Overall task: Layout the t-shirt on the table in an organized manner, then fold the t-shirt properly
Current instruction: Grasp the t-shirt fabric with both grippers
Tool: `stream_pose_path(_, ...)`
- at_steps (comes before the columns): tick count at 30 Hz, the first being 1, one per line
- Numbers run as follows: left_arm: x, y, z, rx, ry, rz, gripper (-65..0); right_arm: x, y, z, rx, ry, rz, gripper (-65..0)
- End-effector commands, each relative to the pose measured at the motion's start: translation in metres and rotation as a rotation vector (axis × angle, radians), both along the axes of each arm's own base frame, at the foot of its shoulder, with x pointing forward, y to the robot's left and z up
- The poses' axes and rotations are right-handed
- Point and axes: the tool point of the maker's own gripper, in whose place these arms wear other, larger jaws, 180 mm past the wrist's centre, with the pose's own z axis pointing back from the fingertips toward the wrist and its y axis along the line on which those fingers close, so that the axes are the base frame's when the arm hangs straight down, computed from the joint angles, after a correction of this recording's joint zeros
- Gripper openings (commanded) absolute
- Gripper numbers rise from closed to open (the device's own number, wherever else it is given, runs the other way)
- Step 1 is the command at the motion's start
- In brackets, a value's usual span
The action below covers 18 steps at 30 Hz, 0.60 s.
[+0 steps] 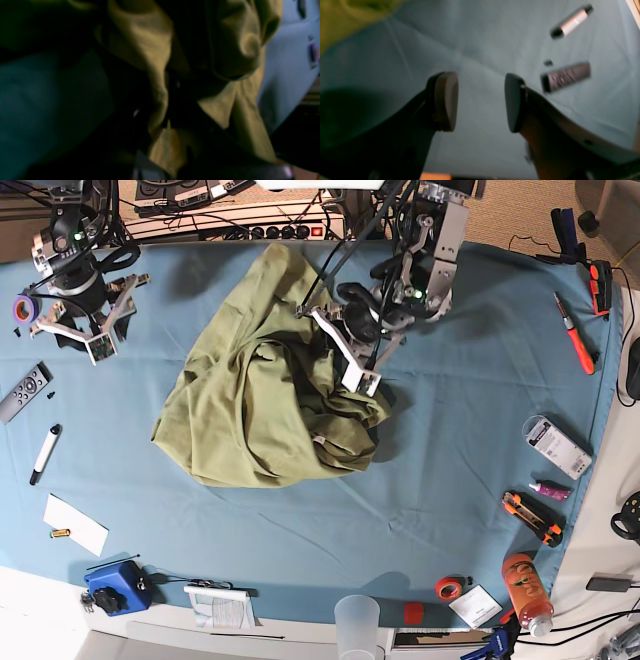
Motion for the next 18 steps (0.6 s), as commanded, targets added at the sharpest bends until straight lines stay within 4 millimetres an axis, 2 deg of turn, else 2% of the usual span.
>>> stream_pose_path(1, 0.006, 0.013, -0.001, 0.061, -0.011, 0.010, -65.0, 0.010, 0.006, 0.012, 0.019, -0.048, 0.042, -35.0)
stream_pose_path(6, 0.013, 0.055, -0.007, 0.210, -0.059, -0.003, -65.0, 0.016, 0.054, 0.017, 0.186, -0.039, 0.243, -35.0)
stream_pose_path(12, 0.023, 0.120, -0.012, 0.287, -0.057, 0.074, -65.0, 0.023, 0.104, 0.018, 0.293, -0.039, 0.401, -35.0)
stream_pose_path(14, 0.026, 0.132, -0.010, 0.275, -0.062, 0.079, -65.0, 0.023, 0.127, 0.014, 0.310, -0.023, 0.467, -35.0)
stream_pose_path(18, 0.028, 0.138, -0.007, 0.251, -0.068, 0.091, -65.0, 0.025, 0.170, 0.005, 0.262, 0.000, 0.614, -35.0)
